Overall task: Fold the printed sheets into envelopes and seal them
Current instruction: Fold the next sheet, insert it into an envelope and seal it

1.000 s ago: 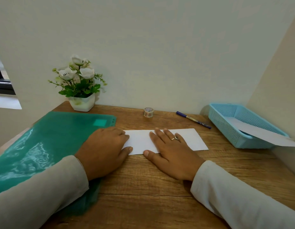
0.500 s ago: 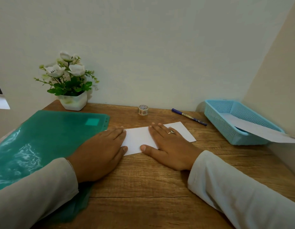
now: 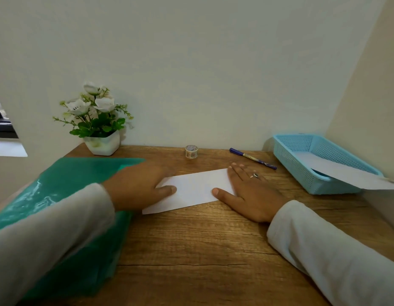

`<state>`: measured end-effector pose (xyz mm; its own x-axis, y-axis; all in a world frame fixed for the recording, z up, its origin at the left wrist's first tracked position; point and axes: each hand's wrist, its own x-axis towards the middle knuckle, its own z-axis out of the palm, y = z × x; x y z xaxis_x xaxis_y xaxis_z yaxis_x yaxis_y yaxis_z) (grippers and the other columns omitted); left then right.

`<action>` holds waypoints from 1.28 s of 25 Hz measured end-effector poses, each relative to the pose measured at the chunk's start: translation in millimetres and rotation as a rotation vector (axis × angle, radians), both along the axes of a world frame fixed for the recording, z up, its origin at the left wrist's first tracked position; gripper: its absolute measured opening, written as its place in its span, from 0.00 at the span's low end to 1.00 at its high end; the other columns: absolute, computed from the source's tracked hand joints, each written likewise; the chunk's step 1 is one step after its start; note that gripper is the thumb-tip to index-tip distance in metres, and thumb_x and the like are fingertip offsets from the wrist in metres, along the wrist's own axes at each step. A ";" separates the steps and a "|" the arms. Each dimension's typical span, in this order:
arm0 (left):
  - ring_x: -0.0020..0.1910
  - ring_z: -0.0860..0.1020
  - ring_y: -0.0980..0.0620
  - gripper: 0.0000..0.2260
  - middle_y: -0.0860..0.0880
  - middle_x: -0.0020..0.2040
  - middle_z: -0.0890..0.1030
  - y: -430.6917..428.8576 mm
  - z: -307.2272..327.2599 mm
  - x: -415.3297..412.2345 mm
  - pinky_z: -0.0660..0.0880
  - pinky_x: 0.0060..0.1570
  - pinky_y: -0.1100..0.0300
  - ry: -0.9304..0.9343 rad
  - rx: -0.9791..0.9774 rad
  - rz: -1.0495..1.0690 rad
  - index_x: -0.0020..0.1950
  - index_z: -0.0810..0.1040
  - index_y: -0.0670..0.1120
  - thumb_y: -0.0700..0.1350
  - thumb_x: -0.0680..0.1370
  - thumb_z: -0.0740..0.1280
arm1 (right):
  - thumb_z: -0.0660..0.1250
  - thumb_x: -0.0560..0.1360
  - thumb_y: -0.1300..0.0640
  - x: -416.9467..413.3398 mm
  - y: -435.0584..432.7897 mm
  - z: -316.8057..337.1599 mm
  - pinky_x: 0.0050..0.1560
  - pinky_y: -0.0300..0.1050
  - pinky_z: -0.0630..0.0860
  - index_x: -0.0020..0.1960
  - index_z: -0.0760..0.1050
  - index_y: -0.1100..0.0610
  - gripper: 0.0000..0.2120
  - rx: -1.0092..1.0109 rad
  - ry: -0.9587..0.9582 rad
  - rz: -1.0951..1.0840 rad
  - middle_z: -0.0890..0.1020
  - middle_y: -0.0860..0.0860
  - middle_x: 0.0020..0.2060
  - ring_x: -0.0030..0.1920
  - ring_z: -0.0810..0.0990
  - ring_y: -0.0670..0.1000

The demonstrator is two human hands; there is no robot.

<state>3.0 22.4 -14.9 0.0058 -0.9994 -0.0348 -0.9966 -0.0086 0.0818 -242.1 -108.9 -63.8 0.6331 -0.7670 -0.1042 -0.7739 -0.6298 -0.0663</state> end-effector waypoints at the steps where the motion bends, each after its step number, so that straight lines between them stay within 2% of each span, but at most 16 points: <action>1: 0.64 0.74 0.53 0.21 0.53 0.69 0.75 -13.5 5.0 -0.5 0.73 0.64 0.52 -0.008 -0.069 -0.021 0.73 0.69 0.55 0.59 0.81 0.59 | 0.41 0.76 0.25 -0.5 0.8 0.0 0.81 0.53 0.41 0.84 0.40 0.54 0.47 0.000 -0.006 0.002 0.43 0.50 0.84 0.83 0.42 0.51; 6: 0.57 0.77 0.48 0.17 0.51 0.62 0.78 -95.8 4.9 0.2 0.76 0.58 0.47 -0.026 -0.202 0.110 0.69 0.70 0.59 0.49 0.80 0.60 | 0.42 0.77 0.25 0.1 2.3 1.3 0.81 0.54 0.41 0.84 0.40 0.54 0.46 0.003 -0.015 0.007 0.43 0.51 0.83 0.83 0.41 0.51; 11: 0.55 0.78 0.46 0.15 0.49 0.60 0.79 -128.2 -11.4 -6.0 0.76 0.55 0.51 -0.039 -0.209 0.170 0.63 0.77 0.55 0.42 0.80 0.60 | 0.42 0.77 0.25 -1.0 0.2 -0.1 0.81 0.54 0.40 0.84 0.40 0.54 0.47 0.003 -0.031 0.012 0.43 0.51 0.83 0.83 0.41 0.51; 14: 0.52 0.78 0.48 0.11 0.51 0.56 0.81 -122.8 -10.8 -5.1 0.77 0.52 0.52 0.040 -0.228 0.146 0.58 0.79 0.56 0.45 0.81 0.60 | 0.42 0.77 0.25 -1.1 -2.2 -2.1 0.81 0.55 0.40 0.84 0.41 0.54 0.47 0.002 -0.038 0.008 0.43 0.51 0.84 0.83 0.41 0.51; 18: 0.42 0.79 0.52 0.05 0.55 0.45 0.82 -87.4 -7.3 -3.4 0.77 0.43 0.55 0.233 -0.315 0.082 0.49 0.80 0.56 0.48 0.77 0.66 | 0.42 0.77 0.24 -1.9 -3.0 -2.8 0.82 0.56 0.41 0.84 0.41 0.54 0.47 -0.001 -0.056 0.014 0.43 0.50 0.84 0.83 0.42 0.51; 21: 0.41 0.79 0.56 0.05 0.57 0.42 0.81 -57.1 -13.1 -15.5 0.77 0.41 0.59 0.326 -0.358 0.023 0.50 0.80 0.55 0.53 0.76 0.70 | 0.42 0.77 0.25 -2.8 -2.9 -1.6 0.82 0.55 0.41 0.84 0.42 0.54 0.46 -0.002 -0.077 0.010 0.44 0.50 0.84 0.83 0.42 0.50; 24: 0.42 0.79 0.58 0.08 0.58 0.43 0.81 -38.3 -27.8 -25.6 0.79 0.41 0.59 0.393 -0.387 -0.019 0.52 0.81 0.56 0.56 0.76 0.69 | 0.44 0.76 0.25 -1.7 -0.1 -1.8 0.81 0.54 0.42 0.84 0.44 0.53 0.46 -0.012 -0.103 0.005 0.46 0.50 0.84 0.83 0.44 0.50; 26: 0.42 0.79 0.58 0.08 0.59 0.43 0.81 -35.3 -34.8 -26.4 0.79 0.41 0.58 0.418 -0.403 -0.013 0.51 0.81 0.56 0.58 0.76 0.69 | 0.46 0.77 0.25 -2.4 1.6 -1.3 0.82 0.54 0.44 0.84 0.48 0.53 0.45 -0.032 -0.147 0.005 0.50 0.50 0.83 0.83 0.48 0.51; 28: 0.42 0.79 0.59 0.09 0.59 0.43 0.81 -34.7 -37.3 -26.5 0.79 0.41 0.59 0.434 -0.414 -0.013 0.50 0.81 0.57 0.60 0.76 0.69 | 0.52 0.77 0.27 -4.1 5.3 1.1 0.81 0.55 0.51 0.81 0.58 0.51 0.41 -0.109 -0.254 0.045 0.61 0.48 0.81 0.80 0.58 0.50; 30: 0.42 0.78 0.60 0.11 0.59 0.43 0.81 -32.0 -39.9 -27.6 0.77 0.41 0.61 0.441 -0.418 -0.029 0.50 0.81 0.57 0.62 0.76 0.67 | 0.60 0.78 0.31 -1.7 12.9 3.6 0.76 0.53 0.62 0.75 0.68 0.47 0.32 -0.190 -0.413 0.112 0.73 0.44 0.72 0.72 0.69 0.47; 32: 0.42 0.78 0.61 0.10 0.60 0.42 0.81 -29.9 -42.2 -29.7 0.76 0.40 0.62 0.429 -0.442 -0.063 0.50 0.80 0.57 0.62 0.77 0.66 | 0.66 0.77 0.36 4.4 20.7 3.7 0.67 0.49 0.71 0.67 0.75 0.46 0.23 -0.211 -0.575 0.168 0.80 0.42 0.62 0.62 0.75 0.44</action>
<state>-26.6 -7.5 -57.1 0.0241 -0.9176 0.3967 -0.8715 0.1751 0.4580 -237.7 -88.2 -60.1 0.6567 -0.6190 0.4308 -0.5408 -0.7847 -0.3030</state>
